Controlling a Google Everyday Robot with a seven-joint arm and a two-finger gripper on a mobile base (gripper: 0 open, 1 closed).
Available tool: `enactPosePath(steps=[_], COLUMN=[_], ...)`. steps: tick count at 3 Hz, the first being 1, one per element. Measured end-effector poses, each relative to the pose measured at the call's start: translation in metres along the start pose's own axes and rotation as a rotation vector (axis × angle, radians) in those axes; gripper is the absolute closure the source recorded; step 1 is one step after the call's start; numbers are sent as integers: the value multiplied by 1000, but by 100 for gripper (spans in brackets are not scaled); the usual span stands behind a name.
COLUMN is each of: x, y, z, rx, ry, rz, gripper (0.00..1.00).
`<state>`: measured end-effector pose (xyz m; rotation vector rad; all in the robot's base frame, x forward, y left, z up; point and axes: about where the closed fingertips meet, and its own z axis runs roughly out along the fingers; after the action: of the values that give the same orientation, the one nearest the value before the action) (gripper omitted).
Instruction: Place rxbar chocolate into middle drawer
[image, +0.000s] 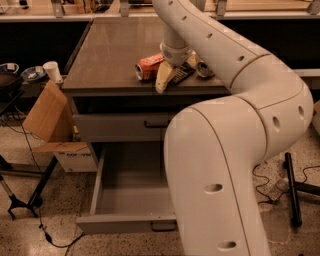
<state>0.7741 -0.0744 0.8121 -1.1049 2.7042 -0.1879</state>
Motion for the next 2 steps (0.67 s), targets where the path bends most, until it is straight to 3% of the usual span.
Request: enactPosePath(steps=[2], x=[2], y=[-4], z=[-16], rx=[19], ry=[-9], rz=[-8], gripper=[61])
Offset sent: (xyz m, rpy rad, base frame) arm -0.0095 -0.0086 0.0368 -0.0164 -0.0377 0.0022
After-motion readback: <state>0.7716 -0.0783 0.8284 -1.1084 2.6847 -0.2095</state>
